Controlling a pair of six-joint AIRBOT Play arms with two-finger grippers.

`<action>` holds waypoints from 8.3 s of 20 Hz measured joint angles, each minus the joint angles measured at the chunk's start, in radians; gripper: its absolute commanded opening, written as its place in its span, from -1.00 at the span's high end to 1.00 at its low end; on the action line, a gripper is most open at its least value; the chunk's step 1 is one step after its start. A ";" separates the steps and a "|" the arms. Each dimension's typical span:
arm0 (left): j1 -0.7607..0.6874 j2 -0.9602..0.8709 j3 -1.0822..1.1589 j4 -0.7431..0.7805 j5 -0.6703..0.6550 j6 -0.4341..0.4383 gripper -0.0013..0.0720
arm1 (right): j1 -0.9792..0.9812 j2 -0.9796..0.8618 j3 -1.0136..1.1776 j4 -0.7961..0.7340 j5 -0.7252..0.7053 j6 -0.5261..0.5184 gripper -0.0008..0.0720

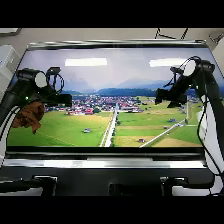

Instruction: Fold the clothes and pants, and hang the long-sleeved shirts on hangers.

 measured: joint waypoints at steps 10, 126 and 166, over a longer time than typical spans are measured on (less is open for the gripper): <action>0.000 0.000 0.000 0.000 0.000 0.000 -1.00 | 0.000 0.000 0.000 0.000 0.000 0.000 -0.86; -0.502 0.197 -0.785 -0.905 0.792 0.265 0.90 | -0.309 0.103 -0.745 0.275 -0.181 -0.241 0.71; 0.055 0.158 -0.255 -0.616 0.828 0.254 0.89 | -0.303 0.109 -0.214 0.491 -0.387 -0.050 0.85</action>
